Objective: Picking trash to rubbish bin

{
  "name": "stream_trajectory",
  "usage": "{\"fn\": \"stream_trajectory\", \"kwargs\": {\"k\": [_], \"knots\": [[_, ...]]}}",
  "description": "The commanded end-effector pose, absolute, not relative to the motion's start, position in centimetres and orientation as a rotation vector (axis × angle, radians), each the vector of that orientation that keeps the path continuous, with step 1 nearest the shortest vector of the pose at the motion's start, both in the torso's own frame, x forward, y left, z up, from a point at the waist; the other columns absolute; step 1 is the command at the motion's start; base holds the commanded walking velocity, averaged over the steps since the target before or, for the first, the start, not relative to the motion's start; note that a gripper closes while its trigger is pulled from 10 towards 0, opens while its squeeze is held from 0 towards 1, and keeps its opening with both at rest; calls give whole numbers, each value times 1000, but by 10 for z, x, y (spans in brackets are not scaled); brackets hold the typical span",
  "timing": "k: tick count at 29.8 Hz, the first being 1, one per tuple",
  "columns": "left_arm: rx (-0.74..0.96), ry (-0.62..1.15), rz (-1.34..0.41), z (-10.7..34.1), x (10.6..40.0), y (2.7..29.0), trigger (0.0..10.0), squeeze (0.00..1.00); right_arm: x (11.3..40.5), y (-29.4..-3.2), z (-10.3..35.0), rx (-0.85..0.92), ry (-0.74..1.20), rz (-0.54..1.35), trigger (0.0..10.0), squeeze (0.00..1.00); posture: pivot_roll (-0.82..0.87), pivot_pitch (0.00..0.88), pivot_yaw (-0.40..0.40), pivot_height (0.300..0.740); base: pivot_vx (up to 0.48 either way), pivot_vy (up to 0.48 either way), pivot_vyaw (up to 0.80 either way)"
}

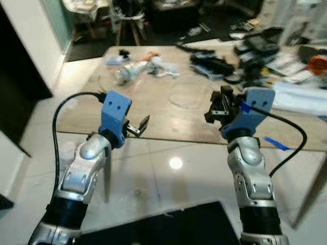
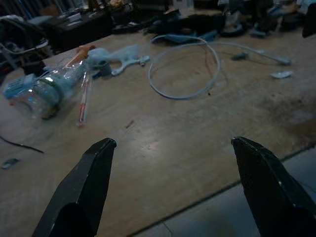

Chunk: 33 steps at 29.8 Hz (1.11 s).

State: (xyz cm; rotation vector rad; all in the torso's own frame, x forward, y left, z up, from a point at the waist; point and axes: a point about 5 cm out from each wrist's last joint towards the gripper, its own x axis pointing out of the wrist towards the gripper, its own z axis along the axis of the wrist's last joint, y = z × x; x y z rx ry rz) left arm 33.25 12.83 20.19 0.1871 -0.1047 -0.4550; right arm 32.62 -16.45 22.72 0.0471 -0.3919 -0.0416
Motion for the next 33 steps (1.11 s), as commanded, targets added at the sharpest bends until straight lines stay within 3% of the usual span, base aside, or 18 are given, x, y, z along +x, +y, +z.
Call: {"fn": "stream_trajectory", "kwargs": {"k": [1, 18, 28, 33], "knots": [[202, -78, -461, 197, 332, 130, 10000, 0, 325, -165, 224, 60, -379, -44, 10000, 0, 36, 151, 111, 740, 0, 0, 0], [219, -87, -463, 197, 330, 132, 10000, 0, 323, -163, 221, 75, -369, -44, 10000, 0, 32, 141, 118, 740, 0, 0, 0], [92, -140, -243, 207, 342, 154, 10000, 0, 323, -169, 228, 54, -397, -46, 10000, 0, 14, 133, 106, 740, 0, 0, 0], [56, -211, -253, 222, 343, 157, 10000, 0, 326, -175, 236, 60, -428, -67, 10000, 0, 23, 123, 99, 740, 0, 0, -800]]}}
